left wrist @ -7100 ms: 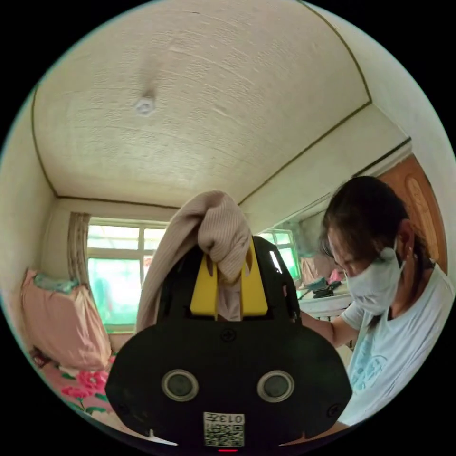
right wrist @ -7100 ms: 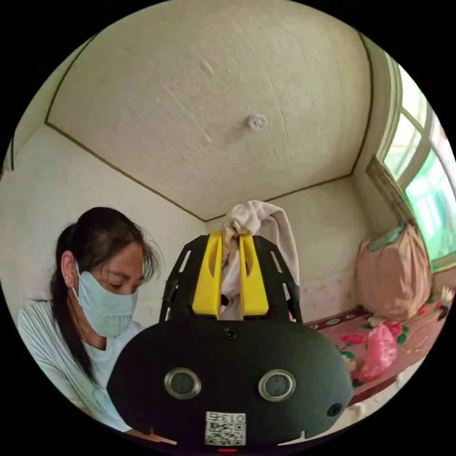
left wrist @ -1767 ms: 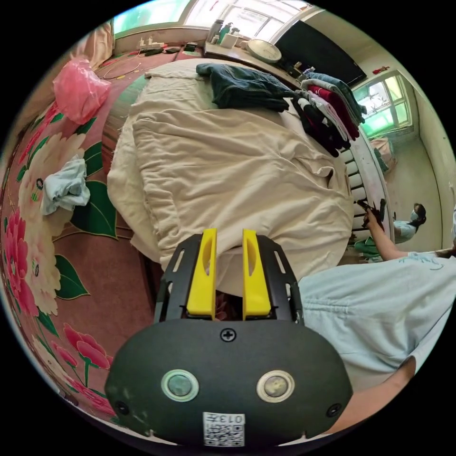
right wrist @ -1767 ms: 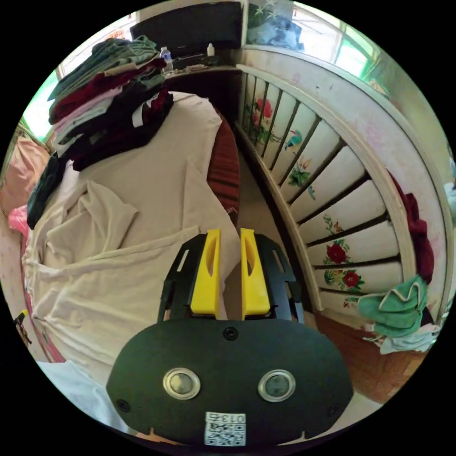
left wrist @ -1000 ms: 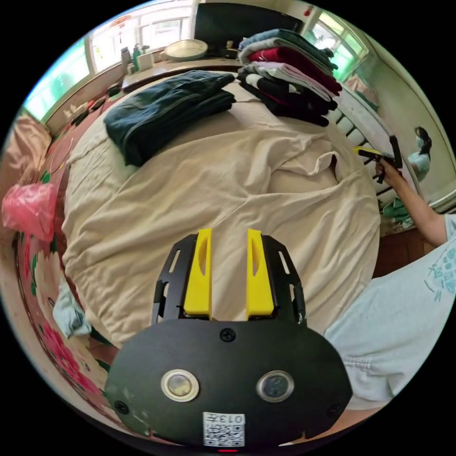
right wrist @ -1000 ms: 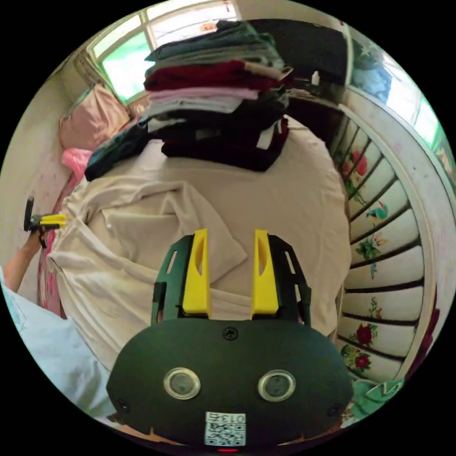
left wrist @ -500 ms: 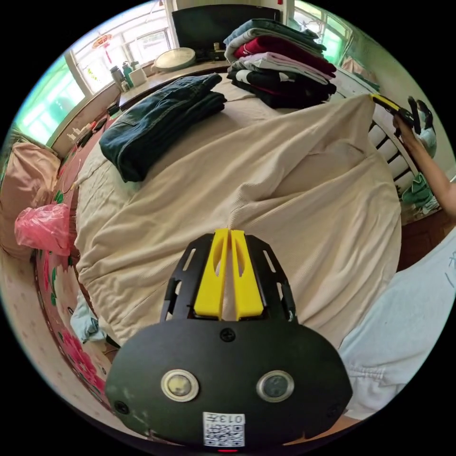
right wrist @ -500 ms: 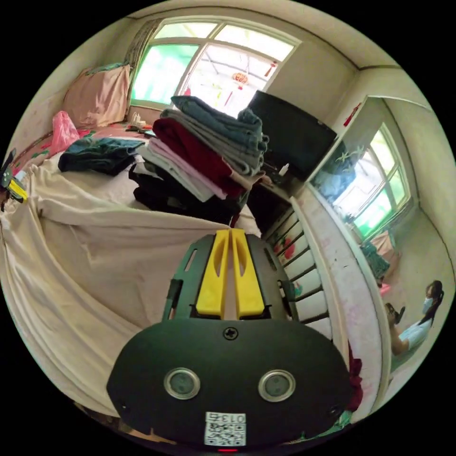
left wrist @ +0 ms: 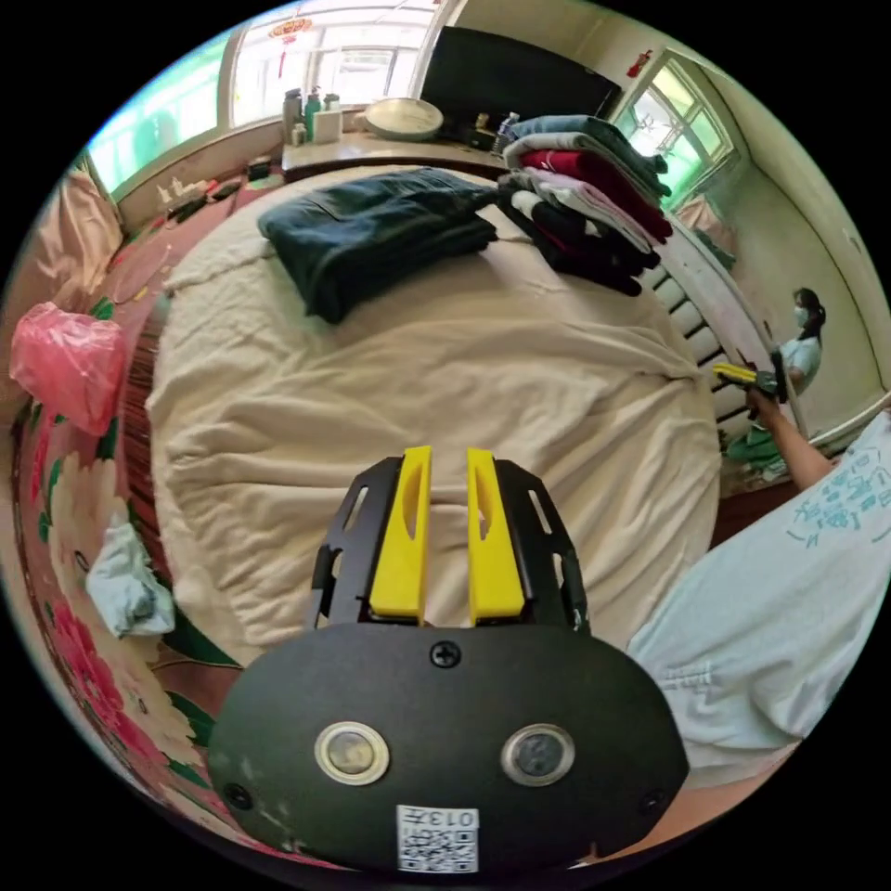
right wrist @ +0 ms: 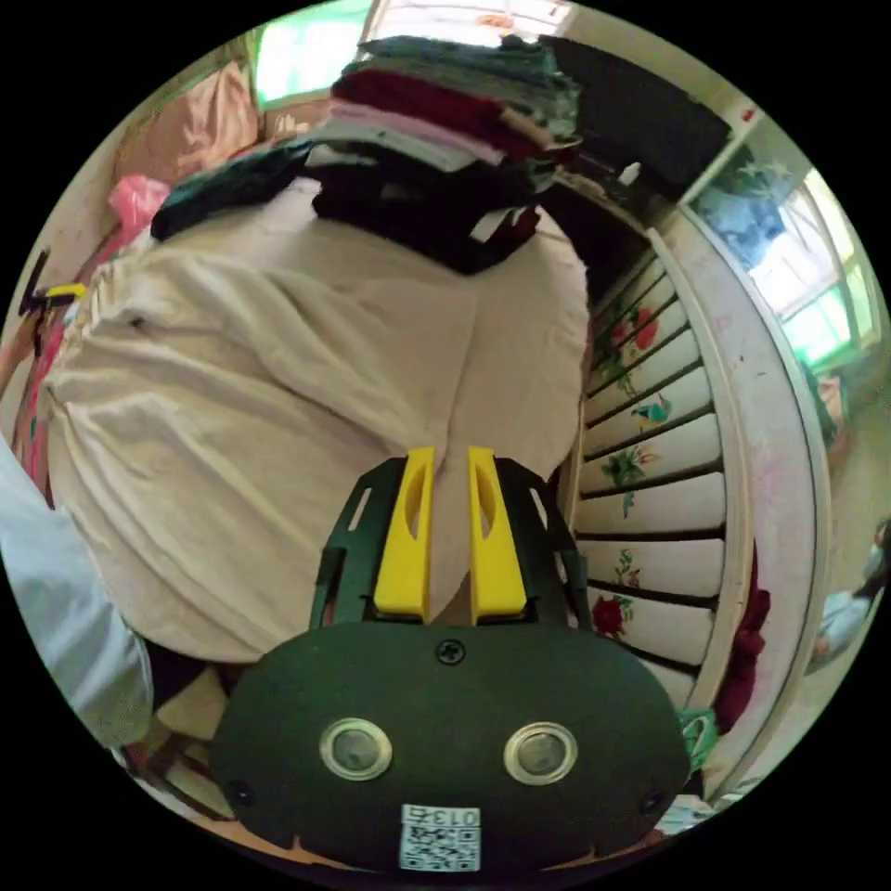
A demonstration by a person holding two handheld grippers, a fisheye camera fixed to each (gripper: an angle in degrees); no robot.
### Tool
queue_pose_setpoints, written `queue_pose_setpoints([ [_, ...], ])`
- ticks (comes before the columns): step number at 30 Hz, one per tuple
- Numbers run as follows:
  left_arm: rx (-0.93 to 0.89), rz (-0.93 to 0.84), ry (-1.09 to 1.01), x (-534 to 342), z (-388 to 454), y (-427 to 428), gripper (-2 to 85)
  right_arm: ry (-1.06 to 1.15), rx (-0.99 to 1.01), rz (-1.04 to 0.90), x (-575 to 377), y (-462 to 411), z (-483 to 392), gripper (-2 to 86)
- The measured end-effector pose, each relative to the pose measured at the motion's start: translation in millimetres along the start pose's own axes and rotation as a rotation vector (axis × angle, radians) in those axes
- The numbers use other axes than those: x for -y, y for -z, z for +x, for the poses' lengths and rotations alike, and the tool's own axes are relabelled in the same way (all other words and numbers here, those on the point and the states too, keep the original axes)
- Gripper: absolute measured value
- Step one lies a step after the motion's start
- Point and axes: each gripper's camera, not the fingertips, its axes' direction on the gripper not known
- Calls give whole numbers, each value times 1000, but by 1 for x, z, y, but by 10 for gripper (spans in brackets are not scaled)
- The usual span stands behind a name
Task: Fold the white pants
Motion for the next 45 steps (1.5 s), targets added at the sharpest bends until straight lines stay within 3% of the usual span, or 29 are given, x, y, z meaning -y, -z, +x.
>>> queue_pose_setpoints([
  [4,196,-109,-50,45,-15,-24,94,-138,68,67,48,-2,40,111],
  [8,192,-212,-100,80,-15,-67,127,-179,229,9,113,-57,53,138],
  [11,203,-308,-120,87,-10,-95,98,-213,347,-114,138,-102,58,98],
  [13,244,-348,-140,84,-4,-106,54,-234,299,-211,144,-116,58,50],
  [16,301,-277,-175,76,9,-91,11,-173,313,-2,143,-79,59,36],
  [19,358,-42,-165,59,21,-47,5,-148,242,285,126,-25,68,33],
  [22,388,118,-125,47,24,-28,8,-278,245,416,114,-10,94,39],
  [27,367,-20,-33,64,0,-71,41,-585,307,132,121,-83,127,84],
  [29,333,-38,25,61,-13,-69,64,-660,326,188,109,-78,132,91],
  [32,301,-9,59,43,-18,-51,100,-575,211,200,94,-56,119,106],
  [37,167,-36,-241,24,56,-59,122,-346,145,20,66,-67,73,116],
  [42,93,-148,-428,33,128,-108,125,-480,347,-19,57,-106,67,77],
  [45,175,-256,-479,40,138,-142,72,-424,322,-113,67,-114,53,42],
])
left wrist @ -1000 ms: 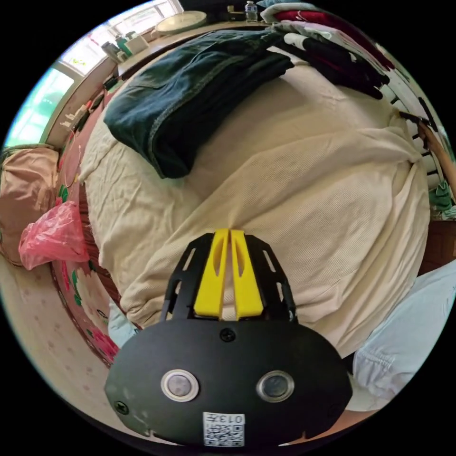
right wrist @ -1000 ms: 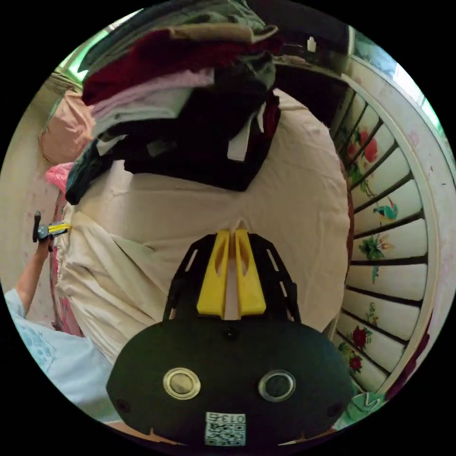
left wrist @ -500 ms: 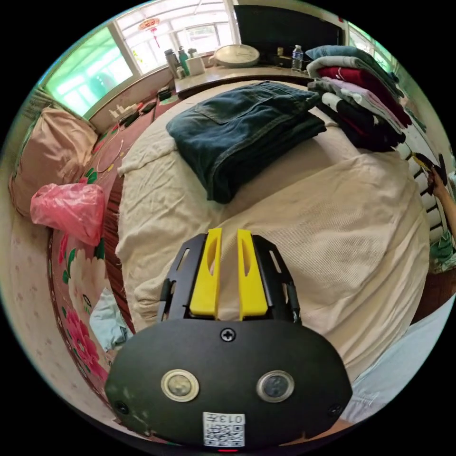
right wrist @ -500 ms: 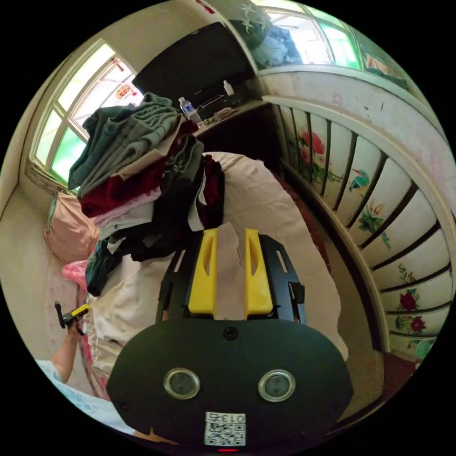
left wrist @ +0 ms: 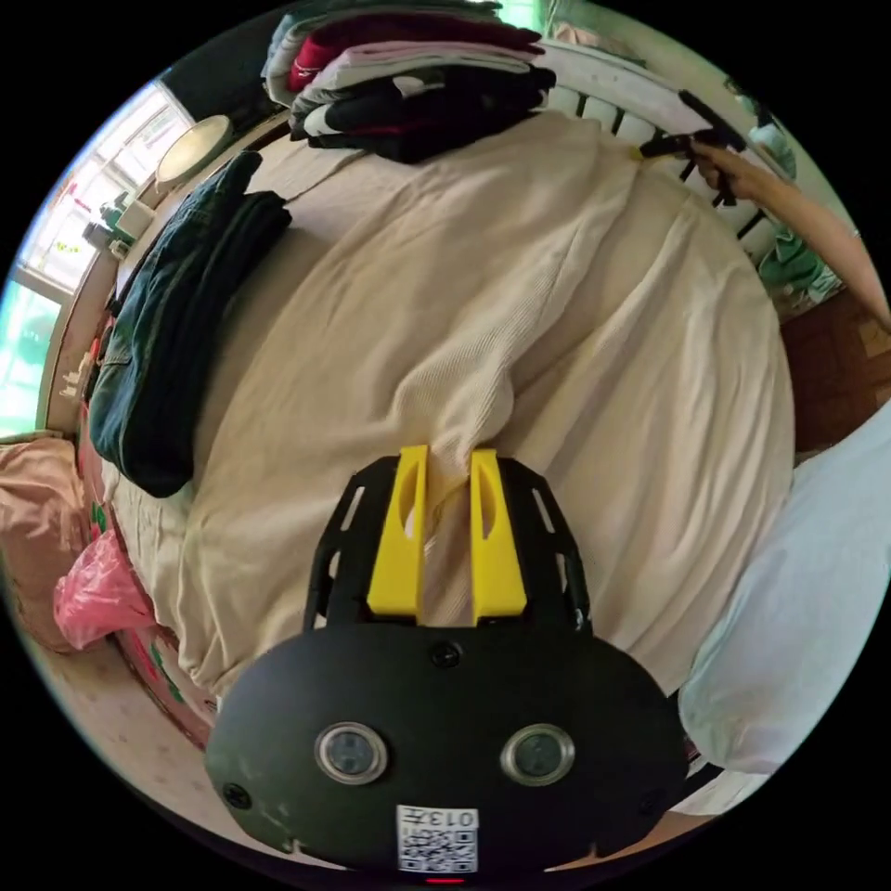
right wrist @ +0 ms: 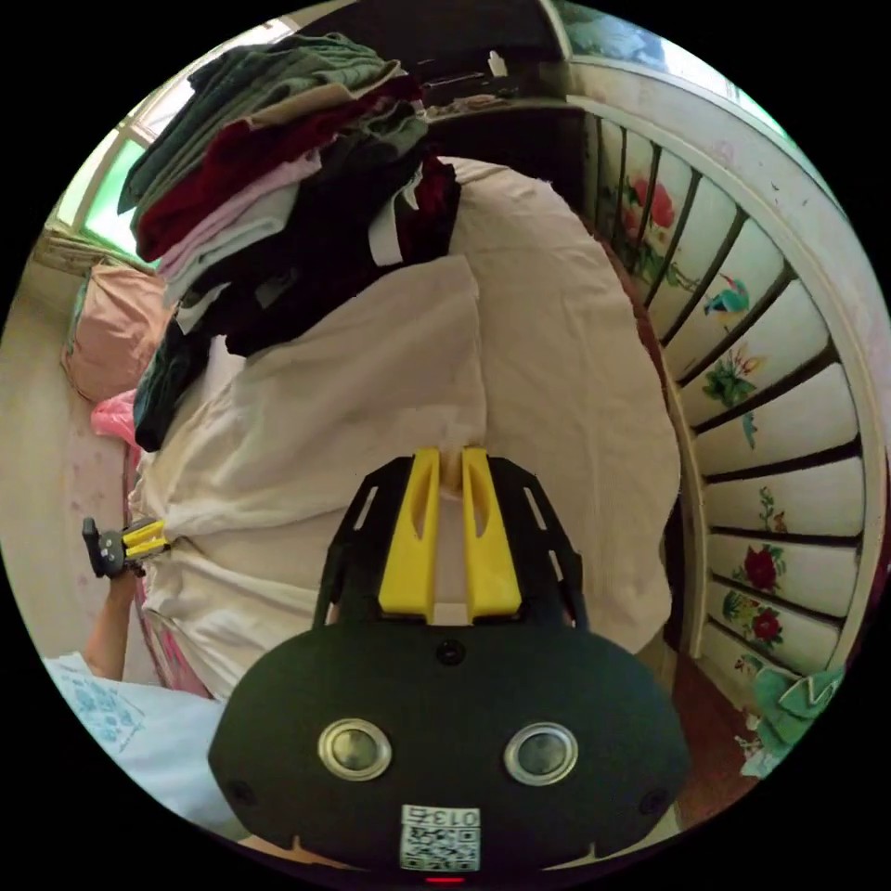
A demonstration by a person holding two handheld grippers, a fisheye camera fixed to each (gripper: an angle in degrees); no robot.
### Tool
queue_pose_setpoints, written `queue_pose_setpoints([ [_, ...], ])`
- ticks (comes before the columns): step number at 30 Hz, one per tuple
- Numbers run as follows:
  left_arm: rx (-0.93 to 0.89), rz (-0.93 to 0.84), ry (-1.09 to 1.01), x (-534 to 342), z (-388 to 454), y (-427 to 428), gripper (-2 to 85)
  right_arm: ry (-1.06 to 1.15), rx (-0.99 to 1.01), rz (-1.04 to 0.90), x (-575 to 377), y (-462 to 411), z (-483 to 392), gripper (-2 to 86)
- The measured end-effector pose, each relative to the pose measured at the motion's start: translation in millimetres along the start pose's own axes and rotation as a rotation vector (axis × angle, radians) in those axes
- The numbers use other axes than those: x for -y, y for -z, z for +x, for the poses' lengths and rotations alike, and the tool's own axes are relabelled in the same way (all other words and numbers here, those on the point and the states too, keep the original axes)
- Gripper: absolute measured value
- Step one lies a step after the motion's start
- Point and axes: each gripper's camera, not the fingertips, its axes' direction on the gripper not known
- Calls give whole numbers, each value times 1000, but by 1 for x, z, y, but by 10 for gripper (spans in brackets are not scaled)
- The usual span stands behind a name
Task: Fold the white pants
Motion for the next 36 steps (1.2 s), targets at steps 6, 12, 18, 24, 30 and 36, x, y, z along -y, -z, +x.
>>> queue_pose_setpoints([
  [6,-107,112,-59,-25,-10,36,42,328,-55,155,-30,58,-40,36],
  [12,-233,69,3,-50,-13,-2,57,288,-122,-111,-75,0,-16,69],
  [18,-172,179,269,-115,-44,27,71,65,-177,55,-105,23,-15,101],
  [24,-59,80,482,-193,-34,28,79,354,-281,215,-165,24,-133,81],
  [30,-2,132,895,-290,-11,24,128,451,4,153,-244,-22,-236,70],
  [36,-116,127,935,-329,20,1,171,870,130,10,-325,-62,-357,77],
])
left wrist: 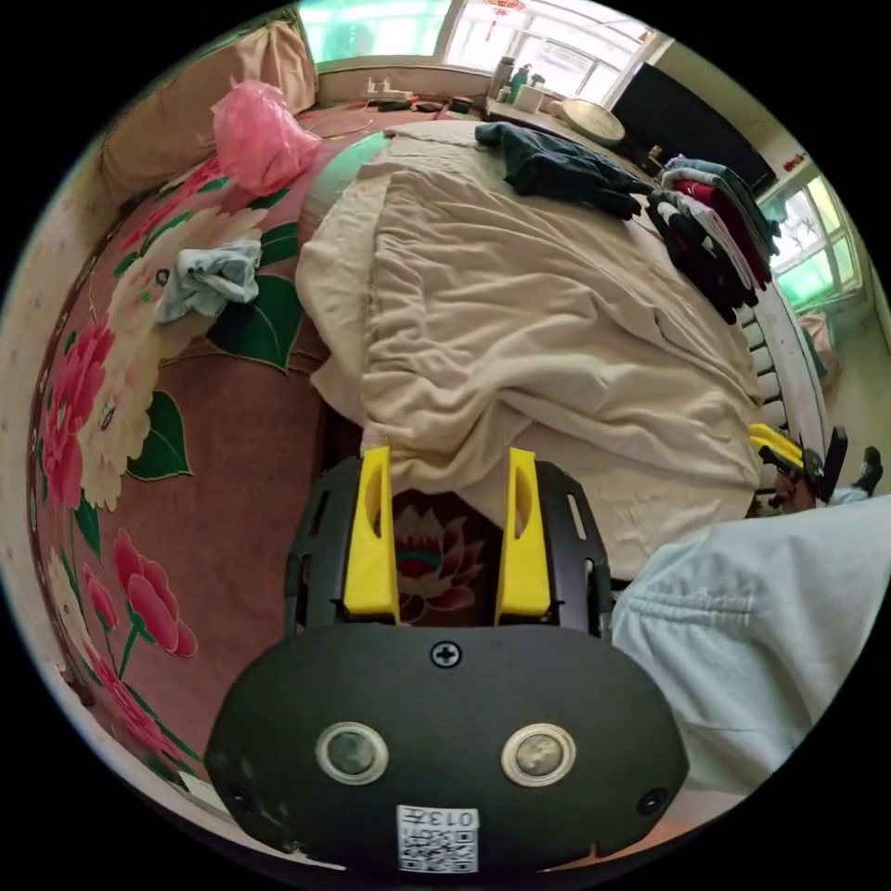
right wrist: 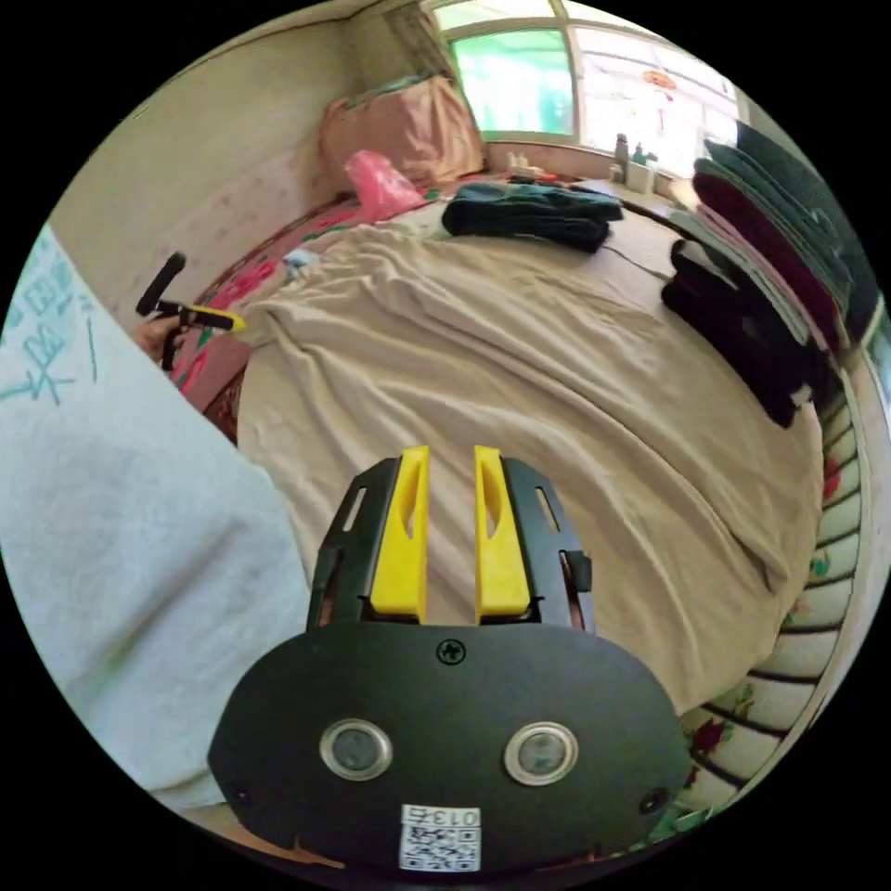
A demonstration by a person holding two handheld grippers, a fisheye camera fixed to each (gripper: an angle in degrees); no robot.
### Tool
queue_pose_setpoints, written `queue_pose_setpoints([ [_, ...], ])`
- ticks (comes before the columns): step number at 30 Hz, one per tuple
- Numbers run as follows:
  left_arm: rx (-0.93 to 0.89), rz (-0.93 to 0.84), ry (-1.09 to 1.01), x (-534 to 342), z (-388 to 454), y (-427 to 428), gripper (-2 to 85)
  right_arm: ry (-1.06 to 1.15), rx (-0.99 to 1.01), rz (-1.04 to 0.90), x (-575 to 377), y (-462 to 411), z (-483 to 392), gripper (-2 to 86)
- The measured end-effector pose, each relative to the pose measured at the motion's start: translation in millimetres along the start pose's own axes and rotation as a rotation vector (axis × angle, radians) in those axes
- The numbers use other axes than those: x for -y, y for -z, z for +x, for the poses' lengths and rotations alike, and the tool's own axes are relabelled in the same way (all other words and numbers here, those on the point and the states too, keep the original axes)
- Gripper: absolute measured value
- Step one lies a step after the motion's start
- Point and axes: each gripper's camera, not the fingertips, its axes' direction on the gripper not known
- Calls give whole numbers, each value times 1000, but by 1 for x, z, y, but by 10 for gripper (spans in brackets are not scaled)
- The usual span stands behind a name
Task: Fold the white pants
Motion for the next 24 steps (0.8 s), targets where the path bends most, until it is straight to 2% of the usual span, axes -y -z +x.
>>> queue_pose_setpoints([
  [6,200,-86,-270,4,39,-26,169,432,24,-50,41,-56,-105,79],
  [9,360,-153,-404,10,54,-45,134,539,14,-96,58,-86,-136,77],
  [11,423,-171,-467,13,59,-50,102,574,0,-126,65,-102,-149,75],
  [14,410,-168,-503,15,57,-48,62,573,9,-217,71,-129,-160,58],
  [17,427,-111,-558,18,60,-25,39,536,-50,-217,73,-125,-162,26],
  [20,476,10,-654,14,67,12,33,514,38,-174,73,-97,-159,16],
  [24,498,13,-726,8,62,16,36,558,107,-153,56,-78,-165,11],
])
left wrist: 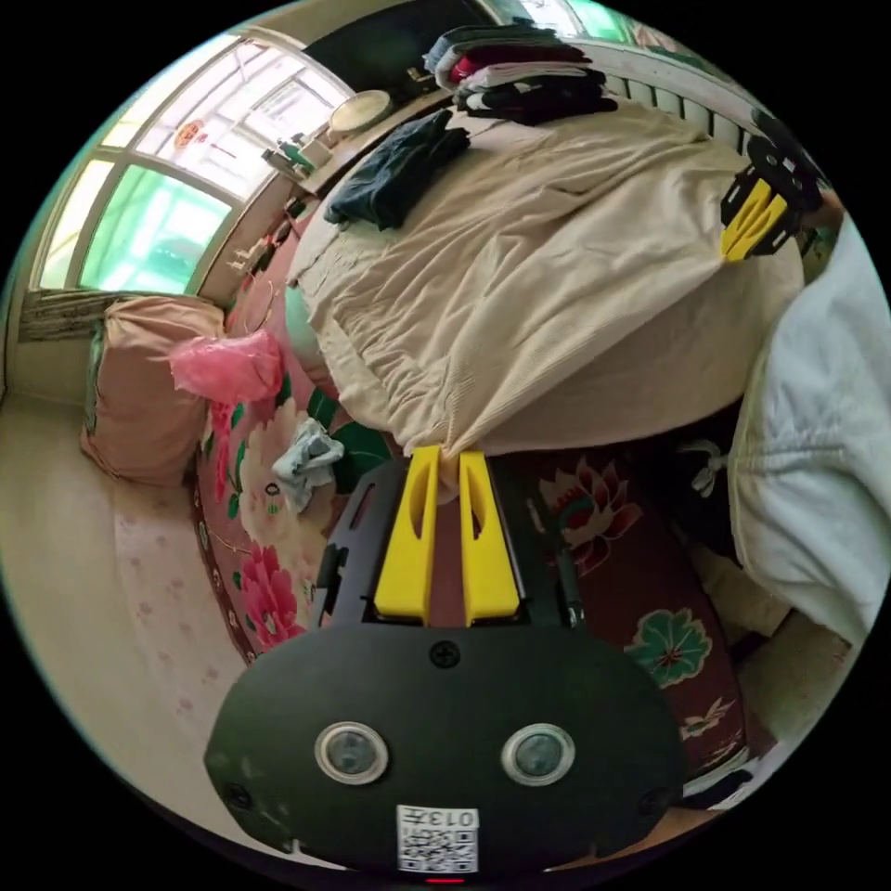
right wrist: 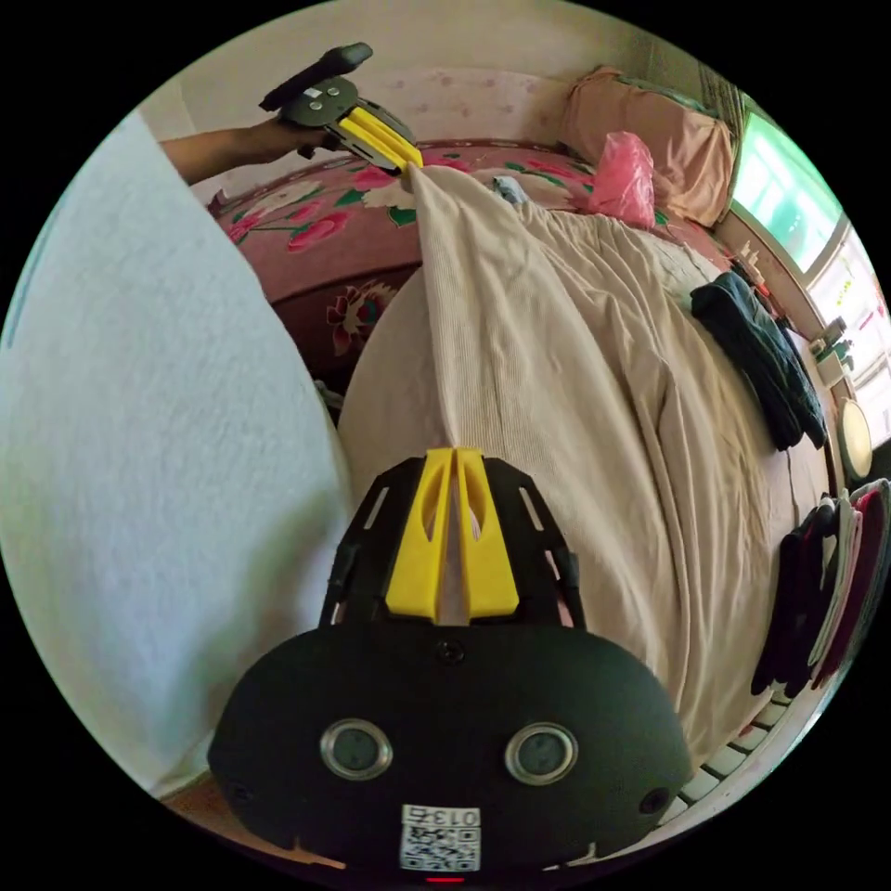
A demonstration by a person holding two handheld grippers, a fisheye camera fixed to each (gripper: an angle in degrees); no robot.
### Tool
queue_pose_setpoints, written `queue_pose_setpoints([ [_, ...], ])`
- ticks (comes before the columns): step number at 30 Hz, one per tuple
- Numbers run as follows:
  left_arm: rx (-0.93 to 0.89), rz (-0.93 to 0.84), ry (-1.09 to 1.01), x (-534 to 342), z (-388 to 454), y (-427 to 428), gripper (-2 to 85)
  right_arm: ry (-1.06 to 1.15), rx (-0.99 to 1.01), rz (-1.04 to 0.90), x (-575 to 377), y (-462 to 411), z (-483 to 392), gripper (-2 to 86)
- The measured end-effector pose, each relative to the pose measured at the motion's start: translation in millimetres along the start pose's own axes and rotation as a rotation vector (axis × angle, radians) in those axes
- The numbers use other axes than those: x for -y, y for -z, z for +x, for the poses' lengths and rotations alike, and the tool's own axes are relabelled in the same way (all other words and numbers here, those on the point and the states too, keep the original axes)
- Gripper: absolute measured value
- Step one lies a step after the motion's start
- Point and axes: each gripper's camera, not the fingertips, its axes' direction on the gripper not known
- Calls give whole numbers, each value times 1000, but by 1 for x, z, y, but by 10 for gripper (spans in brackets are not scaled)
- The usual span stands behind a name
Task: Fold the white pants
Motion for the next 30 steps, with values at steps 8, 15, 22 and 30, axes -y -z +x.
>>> queue_pose_setpoints([
  [8,-176,-365,-48,-14,13,-122,28,-131,79,-69,-14,-30,10,32],
  [15,-266,-161,285,-22,-60,-77,48,-1049,-151,145,-211,54,85,51],
  [22,-442,71,-35,107,-5,-64,65,-1731,-297,198,-413,91,97,89],
  [30,-572,31,-249,153,28,-84,59,-2067,73,667,-536,56,75,92],
])
